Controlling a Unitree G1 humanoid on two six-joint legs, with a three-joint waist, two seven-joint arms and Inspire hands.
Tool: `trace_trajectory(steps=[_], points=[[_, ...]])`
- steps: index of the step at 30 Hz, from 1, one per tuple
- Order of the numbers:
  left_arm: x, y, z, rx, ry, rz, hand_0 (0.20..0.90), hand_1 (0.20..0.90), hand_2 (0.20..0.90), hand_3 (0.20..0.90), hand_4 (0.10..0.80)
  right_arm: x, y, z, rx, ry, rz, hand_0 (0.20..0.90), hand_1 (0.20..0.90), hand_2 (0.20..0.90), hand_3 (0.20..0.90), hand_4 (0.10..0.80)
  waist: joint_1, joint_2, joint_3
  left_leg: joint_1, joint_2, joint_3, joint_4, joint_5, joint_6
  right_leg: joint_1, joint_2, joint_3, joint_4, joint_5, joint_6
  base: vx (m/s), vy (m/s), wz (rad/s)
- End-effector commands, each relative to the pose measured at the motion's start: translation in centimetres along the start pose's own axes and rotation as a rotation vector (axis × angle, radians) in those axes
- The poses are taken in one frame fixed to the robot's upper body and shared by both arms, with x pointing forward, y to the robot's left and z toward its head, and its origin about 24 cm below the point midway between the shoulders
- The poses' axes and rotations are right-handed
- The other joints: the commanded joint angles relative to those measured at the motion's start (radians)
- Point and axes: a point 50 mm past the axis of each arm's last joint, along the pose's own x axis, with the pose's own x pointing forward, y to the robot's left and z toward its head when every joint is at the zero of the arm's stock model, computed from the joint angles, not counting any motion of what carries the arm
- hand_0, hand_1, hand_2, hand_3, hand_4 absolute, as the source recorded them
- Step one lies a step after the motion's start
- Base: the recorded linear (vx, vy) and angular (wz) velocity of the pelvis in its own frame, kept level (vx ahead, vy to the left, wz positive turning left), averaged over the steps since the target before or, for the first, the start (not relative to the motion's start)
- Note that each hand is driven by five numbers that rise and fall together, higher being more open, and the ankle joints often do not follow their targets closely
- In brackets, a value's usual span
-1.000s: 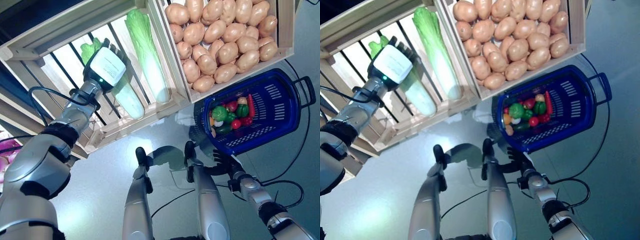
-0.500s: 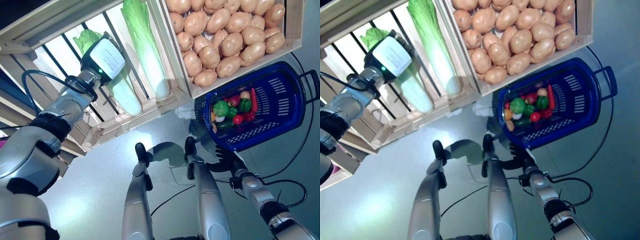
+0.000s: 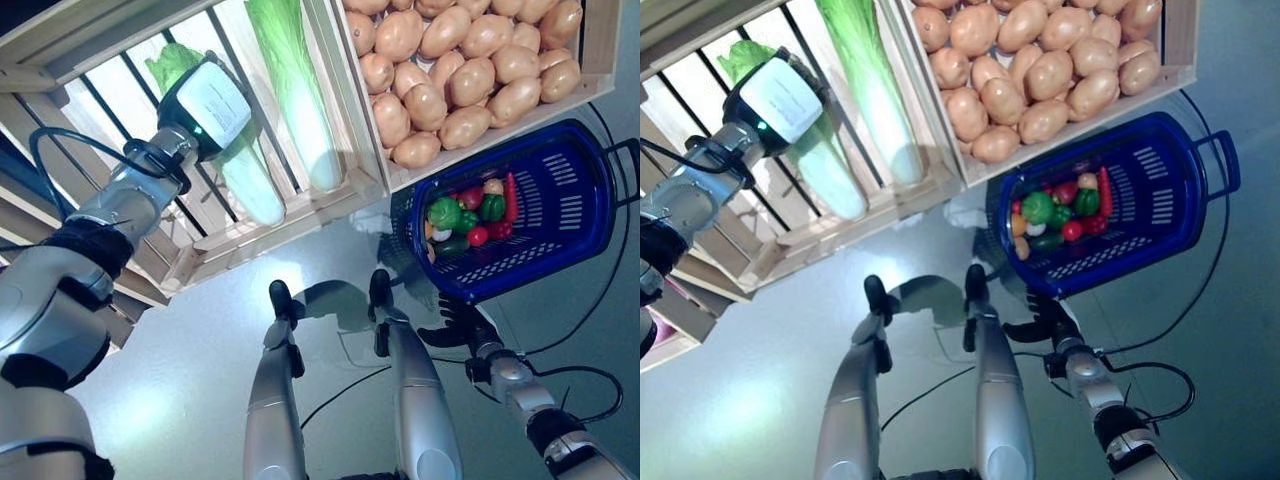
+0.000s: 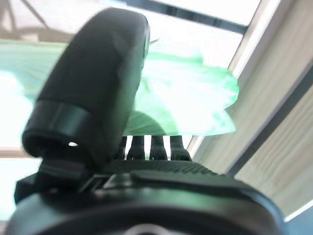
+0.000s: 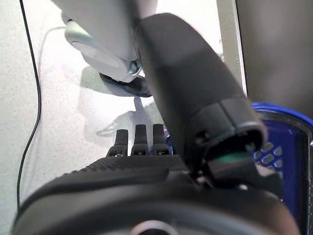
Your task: Put vegetables into the basket
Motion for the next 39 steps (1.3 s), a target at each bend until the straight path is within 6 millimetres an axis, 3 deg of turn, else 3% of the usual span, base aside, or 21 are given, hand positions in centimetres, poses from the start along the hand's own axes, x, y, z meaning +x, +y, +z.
trace_trajectory(steps=[1, 15, 26, 39], points=[[-1.8, -1.4, -6.9, 0.051, 0.232, -0.088, 0.300, 0.300, 0.300, 0.300, 0.400, -1.7, -2.9, -1.2, 0.056, -0.019, -0.119, 0.900, 0.900, 0.900, 0.900, 0.800, 0.000, -0.021, 0.002, -0.071, -0.009, -0.021, 0.121, -0.063, -0.003, 0.081, -0.025, -0.006, -0.038, 0.000, 0.036, 0.000, -0.024, -0.04], [-2.5, -1.6, -7.8, 0.024, 0.317, 0.011, 0.300, 0.300, 0.300, 0.300, 0.400, -1.8, -2.7, -1.4, 0.070, -0.021, -0.123, 0.900, 0.900, 0.900, 0.900, 0.800, 0.006, -0.032, 0.002, -0.006, -0.001, -0.015, 0.089, -0.051, -0.011, 0.153, -0.016, -0.022, -0.067, -0.005, 0.033, -0.003, -0.021, 0.00], [-4.2, -0.8, -7.8, -0.278, 0.421, 0.340, 0.300, 0.300, 0.300, 0.300, 0.400, -1.9, -2.4, -1.8, 0.091, -0.011, -0.139, 0.900, 0.900, 0.900, 0.900, 0.800, 0.047, -0.010, 0.002, 0.226, -0.013, -0.020, -0.017, -0.031, -0.026, 0.402, -0.012, -0.075, -0.188, -0.005, 0.028, 0.011, -0.027, 0.02], [-7.8, -2.5, -3.4, -0.565, 0.407, 0.424, 0.300, 0.300, 0.300, 0.300, 0.400, -3.1, -1.5, -1.9, 0.142, -0.024, -0.108, 0.900, 0.900, 0.900, 0.900, 0.800, 0.084, 0.000, -0.126, 0.452, -0.024, -0.026, -0.167, -0.024, -0.038, 0.647, -0.007, -0.121, -0.342, 0.005, 0.035, 0.080, -0.029, 0.05]])
